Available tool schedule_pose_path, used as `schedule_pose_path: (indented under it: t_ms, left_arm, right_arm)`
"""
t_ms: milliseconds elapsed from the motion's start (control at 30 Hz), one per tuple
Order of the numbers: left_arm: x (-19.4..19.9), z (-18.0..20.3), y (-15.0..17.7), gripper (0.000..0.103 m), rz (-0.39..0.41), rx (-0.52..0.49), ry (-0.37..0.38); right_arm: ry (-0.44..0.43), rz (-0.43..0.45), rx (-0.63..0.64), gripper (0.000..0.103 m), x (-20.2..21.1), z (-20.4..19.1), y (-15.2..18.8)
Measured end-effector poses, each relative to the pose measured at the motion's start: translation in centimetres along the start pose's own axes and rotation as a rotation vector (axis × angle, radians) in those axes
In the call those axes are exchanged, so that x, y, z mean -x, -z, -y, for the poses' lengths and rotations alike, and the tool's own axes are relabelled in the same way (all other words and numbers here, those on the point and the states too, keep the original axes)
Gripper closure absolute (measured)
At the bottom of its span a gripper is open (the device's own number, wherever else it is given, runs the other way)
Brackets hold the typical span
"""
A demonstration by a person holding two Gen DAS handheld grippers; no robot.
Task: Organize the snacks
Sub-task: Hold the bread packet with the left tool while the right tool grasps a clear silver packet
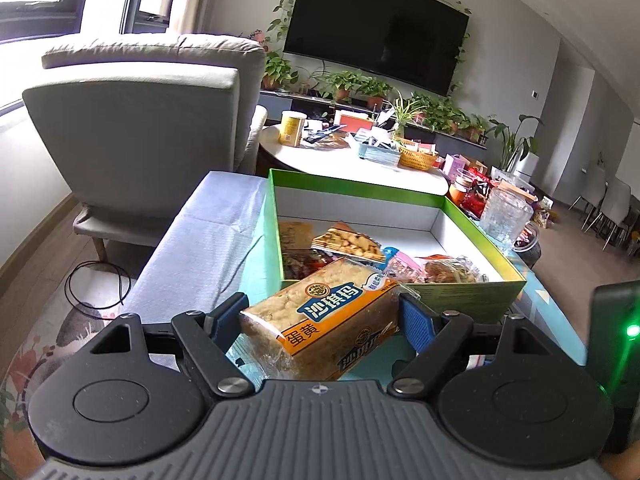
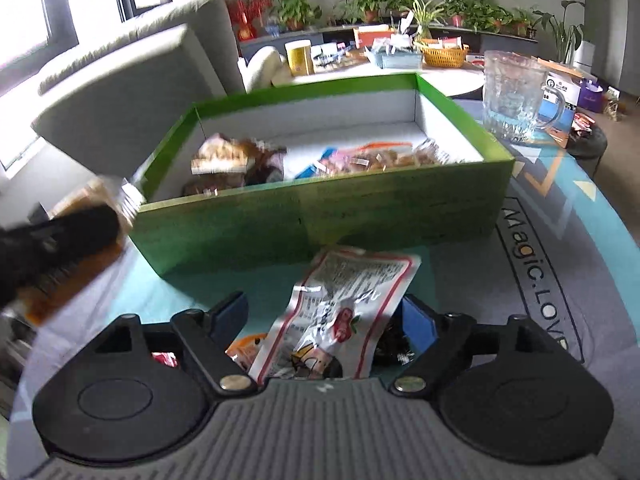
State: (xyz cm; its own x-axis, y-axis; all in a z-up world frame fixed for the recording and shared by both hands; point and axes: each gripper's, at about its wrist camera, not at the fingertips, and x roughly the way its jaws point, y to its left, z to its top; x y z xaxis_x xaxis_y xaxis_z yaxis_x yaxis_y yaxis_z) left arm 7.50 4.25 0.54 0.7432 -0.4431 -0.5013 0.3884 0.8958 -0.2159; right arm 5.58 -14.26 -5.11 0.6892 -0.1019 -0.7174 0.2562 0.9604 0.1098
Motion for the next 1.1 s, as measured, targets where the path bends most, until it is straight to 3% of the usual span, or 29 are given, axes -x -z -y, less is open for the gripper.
schedule_pose_path:
  t_ms: [300, 1100]
  left_arm:
    - [-0.3, -1.4, 0.0, 0.025, -0.005, 0.023, 0.005]
    - [-1.0, 2.6, -1.4, 0.025, 0.031, -0.041, 0.03]
  right_arm:
    - [0.102, 0.048, 0.072, 0.042, -2.0, -1.0, 0.4]
    - [-0.102, 0.246, -0.128, 0.043, 5.3, 5.8, -1.4]
